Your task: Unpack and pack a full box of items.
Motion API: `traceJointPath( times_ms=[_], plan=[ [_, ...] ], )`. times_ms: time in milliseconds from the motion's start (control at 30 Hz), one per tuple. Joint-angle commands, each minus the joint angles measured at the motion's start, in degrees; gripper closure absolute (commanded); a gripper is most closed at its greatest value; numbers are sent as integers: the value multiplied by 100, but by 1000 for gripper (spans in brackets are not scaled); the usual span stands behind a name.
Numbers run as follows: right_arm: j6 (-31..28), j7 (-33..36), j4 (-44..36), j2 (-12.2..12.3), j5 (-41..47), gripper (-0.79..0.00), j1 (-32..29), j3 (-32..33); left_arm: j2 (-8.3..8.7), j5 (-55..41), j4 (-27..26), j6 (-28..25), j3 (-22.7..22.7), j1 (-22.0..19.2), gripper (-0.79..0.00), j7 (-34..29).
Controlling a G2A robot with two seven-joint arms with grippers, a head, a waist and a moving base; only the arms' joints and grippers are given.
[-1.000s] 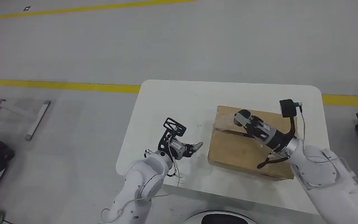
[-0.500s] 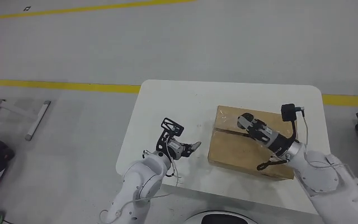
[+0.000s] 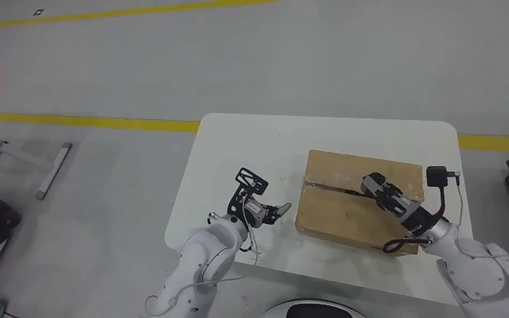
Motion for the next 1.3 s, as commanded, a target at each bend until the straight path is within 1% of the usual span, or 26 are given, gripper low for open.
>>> traceJointPath(
  times_ms=[0,133,433,667,800,1100,1267],
  plan=[
    [34,-19,-20,-3,37,0,-41,13,2,2,-8,5,2,7,-785,1],
    [85,-62,-25,-13,49,0,-129,-12,7,22,-31,18,14,23,-785,-4],
    [299,-261,81,-26,-402,0,-134,-7,14,35,-34,2,56,16,-785,-24],
    [471,-156,41,-24,-710,0,-128,-17,19,36,-31,20,58,-2,-785,-35],
    [529,-137,-8,-27,-679,0,-168,14,23,37,-35,23,59,-3,-785,-25],
    [395,-71,-448,-31,-261,0,-309,157,22,23,-7,21,116,-38,-785,-19],
    [506,48,-393,-26,-336,0,-372,191,24,21,8,28,127,-44,-785,-14]
  ],
)
